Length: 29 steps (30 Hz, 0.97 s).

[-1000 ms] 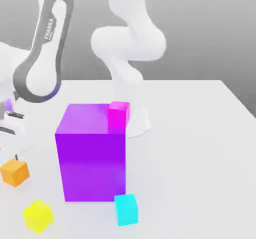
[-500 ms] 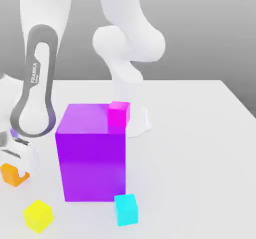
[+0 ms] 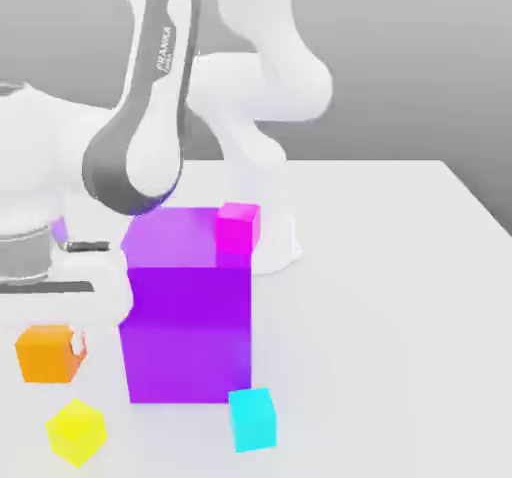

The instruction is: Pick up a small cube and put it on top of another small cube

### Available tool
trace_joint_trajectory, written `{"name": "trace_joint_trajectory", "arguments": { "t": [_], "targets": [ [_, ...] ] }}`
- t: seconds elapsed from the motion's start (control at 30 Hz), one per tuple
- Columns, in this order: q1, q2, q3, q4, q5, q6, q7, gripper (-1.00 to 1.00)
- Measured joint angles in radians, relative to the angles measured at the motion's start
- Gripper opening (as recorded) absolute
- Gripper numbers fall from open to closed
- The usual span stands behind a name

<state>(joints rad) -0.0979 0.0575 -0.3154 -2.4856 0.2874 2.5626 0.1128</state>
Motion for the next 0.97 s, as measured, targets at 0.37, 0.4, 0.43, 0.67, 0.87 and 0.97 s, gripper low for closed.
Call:
{"name": "trace_joint_trajectory", "arguments": {
  "t": [0.37,0.4,0.43,0.67,0.87,0.97],
  "targets": [
    [0.063,-0.393,0.139,-0.066,-0.142,-0.336,0.259,-1.00],
    [0.064,-0.429,0.157,-0.072,-0.157,-0.367,0.284,-1.00],
    [0.062,-0.465,0.178,-0.078,-0.172,-0.397,0.309,-1.00],
    [0.038,-0.721,0.325,-0.125,-0.269,-0.606,0.479,-1.00],
    [0.008,-0.723,0.341,-0.268,-0.263,-0.475,0.529,1.00],
    [0.008,-0.723,0.341,-0.268,-0.263,-0.475,0.529,1.00]
  ]
}}
